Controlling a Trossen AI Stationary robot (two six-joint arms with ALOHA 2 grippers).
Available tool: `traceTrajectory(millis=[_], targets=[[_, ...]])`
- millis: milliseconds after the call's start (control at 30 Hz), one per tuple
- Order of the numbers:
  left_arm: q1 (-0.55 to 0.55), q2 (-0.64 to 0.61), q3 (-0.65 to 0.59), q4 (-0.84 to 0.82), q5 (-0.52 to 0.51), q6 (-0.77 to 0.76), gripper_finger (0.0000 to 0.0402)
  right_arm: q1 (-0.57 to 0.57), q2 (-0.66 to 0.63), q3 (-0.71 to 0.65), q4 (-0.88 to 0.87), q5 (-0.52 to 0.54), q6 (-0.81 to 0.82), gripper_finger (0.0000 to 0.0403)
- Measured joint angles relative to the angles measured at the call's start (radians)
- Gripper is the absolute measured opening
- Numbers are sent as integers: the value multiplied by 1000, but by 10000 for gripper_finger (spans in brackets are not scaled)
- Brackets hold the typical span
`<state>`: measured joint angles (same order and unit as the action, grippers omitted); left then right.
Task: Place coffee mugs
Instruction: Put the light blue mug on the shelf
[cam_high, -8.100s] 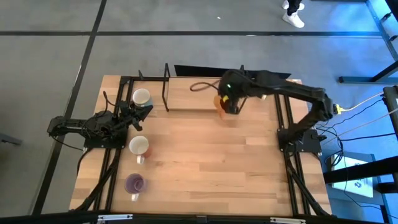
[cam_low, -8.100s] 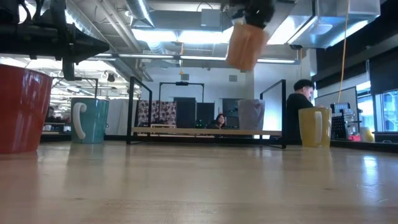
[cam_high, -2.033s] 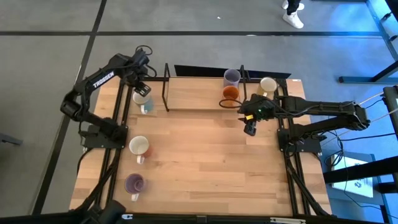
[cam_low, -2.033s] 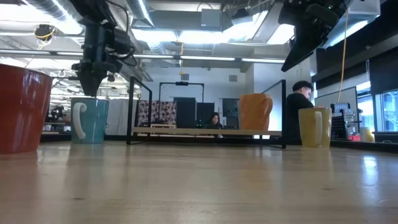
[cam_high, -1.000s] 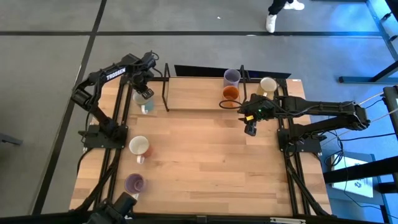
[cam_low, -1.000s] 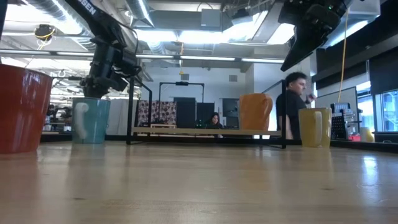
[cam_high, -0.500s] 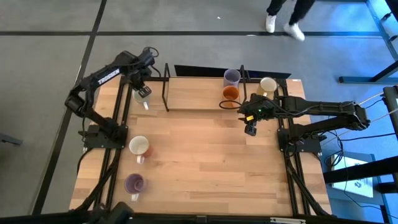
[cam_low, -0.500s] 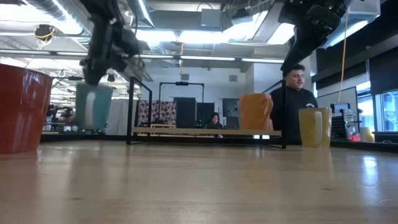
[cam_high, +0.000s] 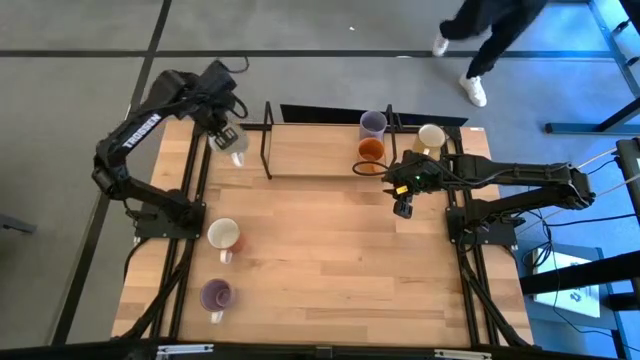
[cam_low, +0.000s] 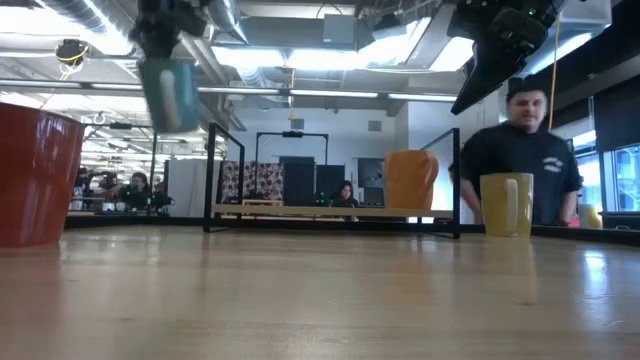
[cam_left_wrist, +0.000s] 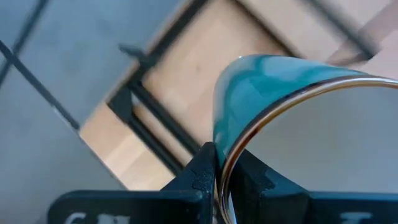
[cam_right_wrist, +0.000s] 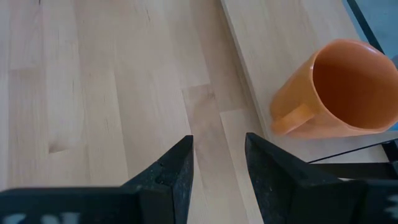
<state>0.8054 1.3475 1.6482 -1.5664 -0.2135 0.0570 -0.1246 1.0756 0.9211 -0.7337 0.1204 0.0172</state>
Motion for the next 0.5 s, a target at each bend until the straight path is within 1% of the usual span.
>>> traceTrajectory(millis=[133,233,367,500], targets=[[-30,0,113,19,2,-3,21,0,0,0,0,-8,0,133],[-53,-1,159,104,52,-2,21,0,0,0,0,-9,0,133],[-65,0,179,202,139,-2,21,0,0,0,0,-8,1,133],[-92,23,180,336,188,-11,20,0,0,0,0,-8,5,133]])
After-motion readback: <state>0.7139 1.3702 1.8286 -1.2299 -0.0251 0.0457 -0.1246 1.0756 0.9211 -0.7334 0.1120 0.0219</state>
